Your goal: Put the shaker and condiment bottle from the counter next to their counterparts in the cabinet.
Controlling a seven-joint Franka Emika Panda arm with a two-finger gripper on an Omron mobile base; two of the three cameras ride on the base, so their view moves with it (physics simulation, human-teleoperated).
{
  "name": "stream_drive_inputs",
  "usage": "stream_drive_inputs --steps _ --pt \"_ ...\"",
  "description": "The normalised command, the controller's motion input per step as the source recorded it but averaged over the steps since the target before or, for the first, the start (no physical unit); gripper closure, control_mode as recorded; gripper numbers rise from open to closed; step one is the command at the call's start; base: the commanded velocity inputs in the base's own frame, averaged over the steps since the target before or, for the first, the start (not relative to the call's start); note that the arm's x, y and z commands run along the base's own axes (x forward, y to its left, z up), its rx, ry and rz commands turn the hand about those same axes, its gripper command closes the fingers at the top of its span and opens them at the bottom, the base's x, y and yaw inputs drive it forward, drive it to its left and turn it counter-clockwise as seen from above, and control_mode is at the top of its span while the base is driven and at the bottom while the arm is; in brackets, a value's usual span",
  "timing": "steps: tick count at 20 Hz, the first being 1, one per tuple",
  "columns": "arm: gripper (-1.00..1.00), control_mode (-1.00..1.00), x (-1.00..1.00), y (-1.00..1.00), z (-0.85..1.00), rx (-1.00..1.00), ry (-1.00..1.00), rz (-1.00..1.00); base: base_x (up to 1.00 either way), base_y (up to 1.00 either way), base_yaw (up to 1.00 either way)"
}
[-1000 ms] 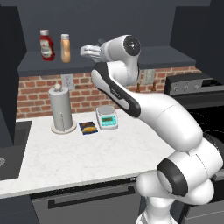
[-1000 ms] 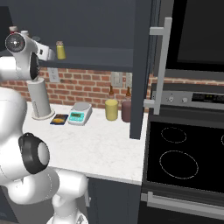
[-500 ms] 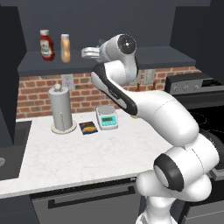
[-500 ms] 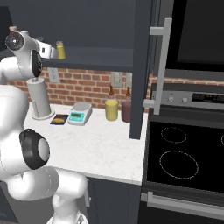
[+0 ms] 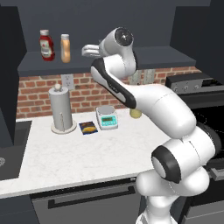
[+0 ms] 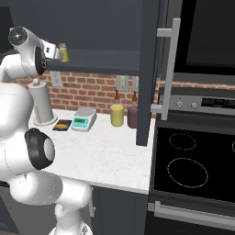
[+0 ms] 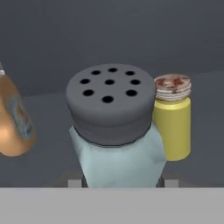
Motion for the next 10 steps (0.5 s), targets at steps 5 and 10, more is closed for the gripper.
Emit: stream_drive_inputs --steps 5,10 --pt "1.0 -1.0 0.06 -0.04 -0.05 0.0 0.05 0.0 0.0 0.0 0.0" --pt "1.0 -1.0 0.01 -0.01 -0.18 0.0 0.04 0.0 0.0 0.0 0.0"
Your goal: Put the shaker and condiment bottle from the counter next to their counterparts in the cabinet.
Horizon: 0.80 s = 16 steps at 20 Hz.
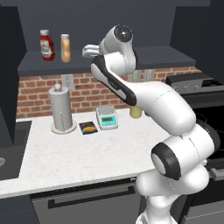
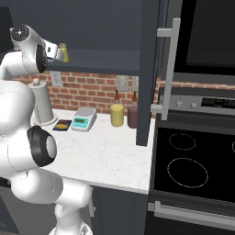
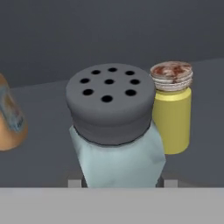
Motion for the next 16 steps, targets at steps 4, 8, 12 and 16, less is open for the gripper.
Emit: stream_drive_inputs --steps 4,8,12,16 --pt "1.0 -1.0 0.0 0.0 -0.28 0.0 0.02 0.0 0.0 0.0 0.0" --pt "1.0 -1.0 0.0 0.0 -0.35 0.0 0.0 0.0 0.0 0.0 0.0" --pt "1.0 -1.0 0.0 0.0 -0.28 0.0 0.0 0.0 0.0 0.0 0.0" --pt "1.0 -1.0 0.18 0.0 -0.2 0.0 0.0 0.0 0.0 0.0 0.0"
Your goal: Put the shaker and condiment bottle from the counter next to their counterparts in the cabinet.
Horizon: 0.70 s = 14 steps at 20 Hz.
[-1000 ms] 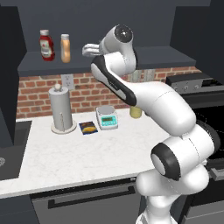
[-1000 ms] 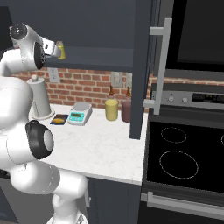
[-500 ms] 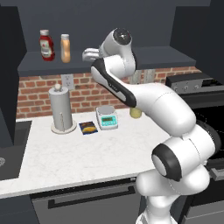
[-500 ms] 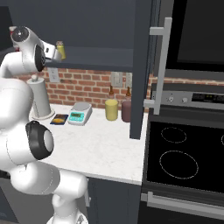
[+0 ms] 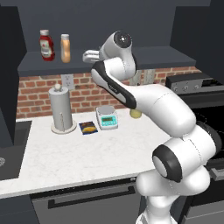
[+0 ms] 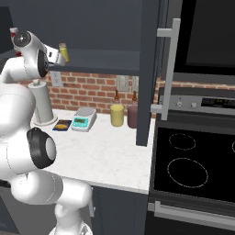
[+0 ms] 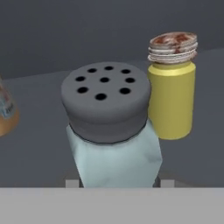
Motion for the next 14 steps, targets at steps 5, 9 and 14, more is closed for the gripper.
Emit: stream_drive_inputs --steps 5,9,14 --pt "1.0 -1.0 0.36 0.0 -0.1 -0.01 0.0 0.0 0.0 0.0 0.0" --pt "1.0 -1.0 0.39 0.0 -0.12 -0.01 0.0 0.0 0.0 0.0 0.0" --pt "1.0 -1.0 0.35 0.0 -0.2 0.0 0.0 0.0 0.0 0.0 0.0"
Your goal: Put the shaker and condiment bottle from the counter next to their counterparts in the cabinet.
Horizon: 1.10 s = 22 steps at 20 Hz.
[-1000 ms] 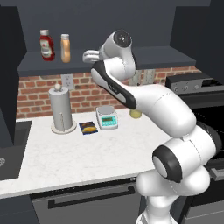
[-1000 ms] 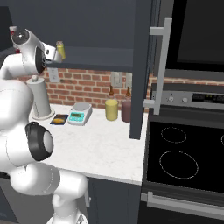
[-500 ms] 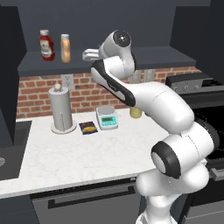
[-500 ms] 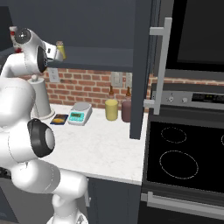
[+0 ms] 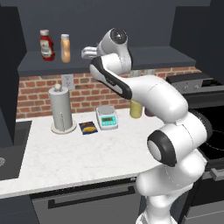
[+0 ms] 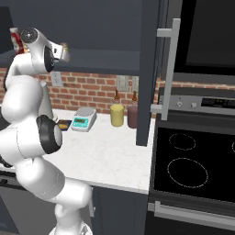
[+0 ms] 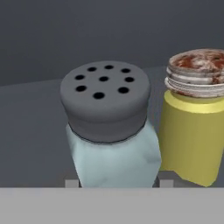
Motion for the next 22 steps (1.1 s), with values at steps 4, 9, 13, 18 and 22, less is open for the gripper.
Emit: stream_drive_inputs --steps 4,9,13,18,22 --pt "1.0 -1.0 0.26 0.0 -0.31 -0.01 0.0 0.0 0.0 0.0 0.0" --pt "1.0 -1.0 0.06 0.17 -0.4 -0.04 0.0 0.0 0.0 0.0 0.0" --pt "-1.0 -1.0 0.05 0.29 -0.44 -0.05 0.0 0.0 0.0 0.0 0.0" --pt "-1.0 -1.0 0.17 0.09 -0.31 -0.01 0.03 0.0 0.0 0.0 0.0" --pt "-1.0 -1.0 0.23 0.0 -0.16 0.0 0.03 0.0 0.0 0.0 0.0"
